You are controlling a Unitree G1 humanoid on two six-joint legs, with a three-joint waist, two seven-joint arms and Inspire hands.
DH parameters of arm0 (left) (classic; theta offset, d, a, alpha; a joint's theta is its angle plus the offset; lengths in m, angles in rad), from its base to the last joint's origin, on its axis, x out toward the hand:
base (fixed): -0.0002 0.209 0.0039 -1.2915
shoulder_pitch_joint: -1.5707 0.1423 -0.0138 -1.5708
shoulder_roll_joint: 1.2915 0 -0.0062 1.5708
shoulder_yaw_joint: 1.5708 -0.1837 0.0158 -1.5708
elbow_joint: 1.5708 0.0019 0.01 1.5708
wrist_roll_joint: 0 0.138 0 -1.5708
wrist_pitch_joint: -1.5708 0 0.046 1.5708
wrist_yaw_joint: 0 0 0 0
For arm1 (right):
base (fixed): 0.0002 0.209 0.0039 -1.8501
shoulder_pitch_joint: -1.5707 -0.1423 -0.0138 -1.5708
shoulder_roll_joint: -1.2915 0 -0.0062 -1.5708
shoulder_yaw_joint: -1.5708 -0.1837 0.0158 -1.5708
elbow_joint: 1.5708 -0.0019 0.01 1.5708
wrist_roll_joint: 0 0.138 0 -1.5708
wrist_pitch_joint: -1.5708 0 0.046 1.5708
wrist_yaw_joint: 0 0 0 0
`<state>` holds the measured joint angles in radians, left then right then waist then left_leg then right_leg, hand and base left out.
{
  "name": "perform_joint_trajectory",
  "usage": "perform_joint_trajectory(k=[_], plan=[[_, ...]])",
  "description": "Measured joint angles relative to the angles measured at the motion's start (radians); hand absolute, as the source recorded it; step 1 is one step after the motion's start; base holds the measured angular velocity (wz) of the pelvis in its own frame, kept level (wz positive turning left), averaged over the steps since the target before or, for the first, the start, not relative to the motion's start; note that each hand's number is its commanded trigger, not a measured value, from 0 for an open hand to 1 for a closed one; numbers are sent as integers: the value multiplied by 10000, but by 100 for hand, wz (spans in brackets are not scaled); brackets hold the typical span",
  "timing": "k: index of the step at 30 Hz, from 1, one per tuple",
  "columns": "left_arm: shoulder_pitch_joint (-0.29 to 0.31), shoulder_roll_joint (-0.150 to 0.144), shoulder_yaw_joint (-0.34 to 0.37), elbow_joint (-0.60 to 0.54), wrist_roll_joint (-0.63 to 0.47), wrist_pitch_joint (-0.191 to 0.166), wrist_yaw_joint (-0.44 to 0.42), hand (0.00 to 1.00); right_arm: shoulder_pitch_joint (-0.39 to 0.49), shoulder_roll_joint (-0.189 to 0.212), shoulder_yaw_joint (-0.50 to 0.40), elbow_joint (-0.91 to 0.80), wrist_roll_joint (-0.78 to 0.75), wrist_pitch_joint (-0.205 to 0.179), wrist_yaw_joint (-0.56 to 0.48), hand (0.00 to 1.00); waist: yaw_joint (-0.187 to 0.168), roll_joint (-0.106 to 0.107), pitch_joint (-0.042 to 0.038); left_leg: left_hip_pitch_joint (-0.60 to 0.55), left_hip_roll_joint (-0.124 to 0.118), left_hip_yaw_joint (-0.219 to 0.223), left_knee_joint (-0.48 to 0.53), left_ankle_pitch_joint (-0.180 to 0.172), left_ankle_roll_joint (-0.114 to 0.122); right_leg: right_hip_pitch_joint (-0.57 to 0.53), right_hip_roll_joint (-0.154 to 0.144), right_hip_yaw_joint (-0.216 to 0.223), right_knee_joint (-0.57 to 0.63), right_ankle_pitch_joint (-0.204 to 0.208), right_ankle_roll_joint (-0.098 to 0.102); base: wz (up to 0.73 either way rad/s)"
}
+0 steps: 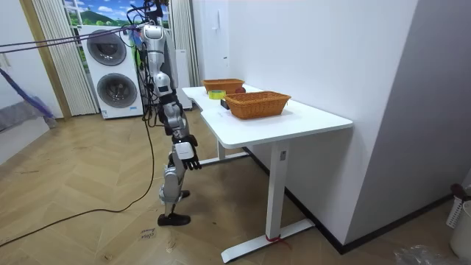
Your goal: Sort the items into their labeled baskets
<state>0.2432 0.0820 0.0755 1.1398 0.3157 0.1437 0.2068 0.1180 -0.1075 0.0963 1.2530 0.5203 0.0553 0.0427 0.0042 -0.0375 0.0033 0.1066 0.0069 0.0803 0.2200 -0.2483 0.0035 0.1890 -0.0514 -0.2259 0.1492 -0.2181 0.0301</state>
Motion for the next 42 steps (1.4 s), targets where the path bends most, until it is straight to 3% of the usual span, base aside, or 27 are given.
perform_joint_trajectory(k=[19,23,28,31,34,37,42], plan=[[44,1,11,-16,16,-8,-57,0,13,11,-26,-3,-171,0,-275,0,36,-18,-6,94,8,18,-69,-1,0,12,9,69,28,9,3,0],[13,-6,126,-17,13,0,-1,0,187,52,-154,13,556,8,-544,0,-2,31,-20,94,10,-12,-139,-1,0,12,12,24,20,9,3,1],[28,-7,413,-17,-60,4,92,0,487,61,-933,136,1446,29,-748,0,-56,56,-28,112,10,-3,-158,-1,0,3,13,32,19,8,4,0],[56,67,468,-33,-88,3,90,0,616,41,-1594,190,1780,57,-896,0,-311,41,-33,107,11,-7,-161,0,0,17,12,27,24,8,3,0],[53,97,1142,-85,-90,-137,187,0,664,18,-2585,186,1853,109,-1366,0,-532,-36,-38,156,5,22,-175,4,1,-6,9,54,27,8,4,-6],[103,172,1379,-95,-223,-344,545,0,725,-14,-3411,-219,2165,106,-2197,0,-671,-161,-34,224,23,138,-226,3,0,-16,8,84,42,8,3,-12],[173,248,1403,-219,-463,-612,1017,0,842,-73,-4940,-2666,2243,-20,-4110,0,-952,-255,-69,118,32,273,-224,6,12,-309,13,339,235,17,-2,-13]])
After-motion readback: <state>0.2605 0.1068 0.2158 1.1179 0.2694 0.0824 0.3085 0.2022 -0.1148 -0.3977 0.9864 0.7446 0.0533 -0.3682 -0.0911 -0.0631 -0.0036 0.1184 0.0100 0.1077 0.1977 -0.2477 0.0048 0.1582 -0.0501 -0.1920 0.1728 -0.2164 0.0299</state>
